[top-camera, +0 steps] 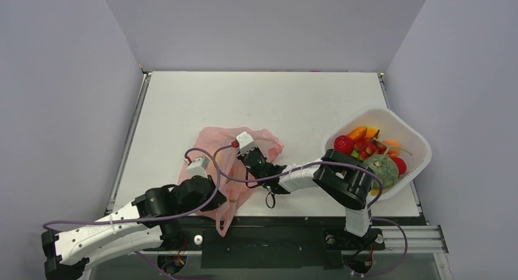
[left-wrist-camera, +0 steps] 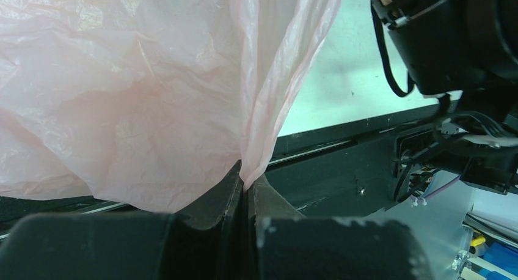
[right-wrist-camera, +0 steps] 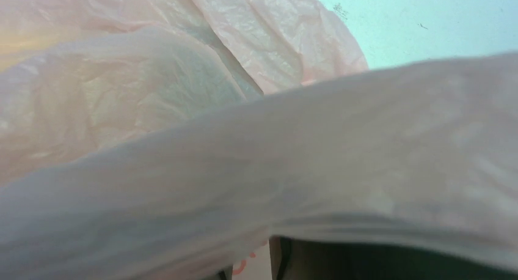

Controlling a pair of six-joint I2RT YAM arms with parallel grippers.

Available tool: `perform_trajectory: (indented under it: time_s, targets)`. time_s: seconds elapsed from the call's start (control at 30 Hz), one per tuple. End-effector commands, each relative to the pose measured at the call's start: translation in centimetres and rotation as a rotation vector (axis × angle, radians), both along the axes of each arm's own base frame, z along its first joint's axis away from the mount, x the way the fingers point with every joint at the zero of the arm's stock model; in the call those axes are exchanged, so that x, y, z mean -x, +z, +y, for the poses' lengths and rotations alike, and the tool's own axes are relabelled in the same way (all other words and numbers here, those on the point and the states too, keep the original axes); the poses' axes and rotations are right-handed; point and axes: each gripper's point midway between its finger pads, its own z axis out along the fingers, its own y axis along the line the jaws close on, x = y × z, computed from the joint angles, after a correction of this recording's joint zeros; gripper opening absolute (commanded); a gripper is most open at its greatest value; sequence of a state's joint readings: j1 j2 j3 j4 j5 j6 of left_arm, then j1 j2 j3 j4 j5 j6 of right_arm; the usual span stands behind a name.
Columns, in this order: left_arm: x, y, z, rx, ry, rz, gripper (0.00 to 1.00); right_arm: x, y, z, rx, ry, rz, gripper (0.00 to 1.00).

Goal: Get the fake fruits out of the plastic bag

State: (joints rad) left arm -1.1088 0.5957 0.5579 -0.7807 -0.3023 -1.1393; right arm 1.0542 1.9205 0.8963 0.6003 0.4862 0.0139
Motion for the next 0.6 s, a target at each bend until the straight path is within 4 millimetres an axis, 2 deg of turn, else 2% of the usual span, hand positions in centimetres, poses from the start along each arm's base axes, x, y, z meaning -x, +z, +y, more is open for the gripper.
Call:
perform_trajectory:
  time_s: [0.0,0.03,0.07,0.13,0.17,0.2,0.23,0.27,0.3,0.33,0.37,0.47,0.57]
  targets:
    - [-0.8,3.8,-1.5,0.093,-0.020,-0.067,0.00,1.2,3.9,1.2,-0.226,0.013,0.050,0.22]
    - [-0.9,4.4,-1.7,0.097,-0.032,-0.078,0.00,1.3,4.0,1.4,-0.268,0.007,0.075,0.26]
    - [-1.0,5.2,-1.9,0.108,-0.037,-0.089,0.06,1.7,4.1,1.7,-0.291,0.029,0.099,0.33]
    - [-1.1,6.4,-2.0,0.107,-0.054,-0.110,0.22,2.0,4.3,2.4,-0.350,0.053,0.147,0.40]
    - [-1.1,6.6,-1.9,0.090,-0.071,-0.119,0.26,2.0,4.3,2.6,-0.373,0.050,0.168,0.44]
    - [-1.2,8.0,-2.1,0.102,-0.080,-0.137,0.34,2.0,4.3,3.1,-0.378,0.067,0.187,0.46]
    - [-1.1,8.0,-1.8,0.069,-0.102,-0.141,0.39,1.9,4.4,3.2,-0.394,0.066,0.203,0.48]
    - [-1.2,9.7,-1.9,0.083,-0.110,-0.161,0.52,2.0,4.3,3.7,-0.396,0.084,0.225,0.49]
    - [-1.1,9.4,-1.3,0.026,-0.123,-0.155,0.62,1.9,4.3,3.9,-0.408,0.087,0.240,0.50]
    - [-1.1,10.7,-0.6,0.005,-0.120,-0.164,0.65,2.1,4.2,4.3,-0.416,0.107,0.257,0.50]
    - [-1.1,11.1,-0.4,-0.024,-0.131,-0.172,0.70,2.2,4.2,4.7,-0.429,0.121,0.273,0.50]
    - [-1.2,14.6,0.9,-0.029,-0.137,-0.231,0.74,2.7,4.0,5.5,-0.459,0.151,0.305,0.51]
    - [-1.6,16.9,2.2,-0.020,-0.096,-0.282,0.79,3.3,4.0,6.3,-0.519,0.168,0.345,0.53]
